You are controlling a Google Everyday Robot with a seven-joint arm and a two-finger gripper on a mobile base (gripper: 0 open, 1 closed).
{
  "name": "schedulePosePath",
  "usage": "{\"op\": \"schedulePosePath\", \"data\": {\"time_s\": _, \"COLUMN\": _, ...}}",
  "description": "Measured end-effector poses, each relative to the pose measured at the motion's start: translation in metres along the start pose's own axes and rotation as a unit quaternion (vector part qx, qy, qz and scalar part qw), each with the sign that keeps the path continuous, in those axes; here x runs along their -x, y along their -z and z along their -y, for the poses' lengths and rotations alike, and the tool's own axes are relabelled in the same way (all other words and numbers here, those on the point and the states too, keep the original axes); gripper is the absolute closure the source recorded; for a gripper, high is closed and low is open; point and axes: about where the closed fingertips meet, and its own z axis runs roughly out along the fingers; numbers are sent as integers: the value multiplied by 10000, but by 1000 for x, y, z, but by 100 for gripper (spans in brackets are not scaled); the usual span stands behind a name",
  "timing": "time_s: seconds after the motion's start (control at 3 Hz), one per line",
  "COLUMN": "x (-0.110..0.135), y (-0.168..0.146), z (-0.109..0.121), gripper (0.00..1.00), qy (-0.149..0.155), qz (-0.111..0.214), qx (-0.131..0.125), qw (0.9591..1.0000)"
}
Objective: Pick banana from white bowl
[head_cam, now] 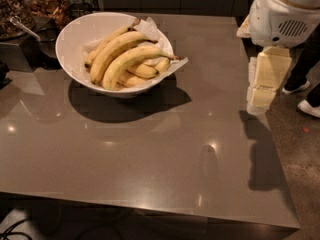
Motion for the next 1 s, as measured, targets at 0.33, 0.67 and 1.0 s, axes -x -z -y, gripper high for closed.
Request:
{"op": "schedulePosePath", "data": {"time_s": 0.33, "x": 27, "y": -8, "z": 17, "gripper": 0, "qy": 401, "qz": -7, "qx": 108, "qw": 9991}}
{"op": "schedulePosePath", "data": {"time_s": 0.67, "x": 35, "y": -8, "z": 25, "gripper": 0, "qy": 424, "qz": 85, "qx": -43, "qw": 9991}}
{"op": "schedulePosePath", "data": {"time_s": 1.0, "x": 56, "y": -15, "z": 41, "gripper": 0, "qy": 368, "qz": 232, "qx": -142, "qw": 9990}}
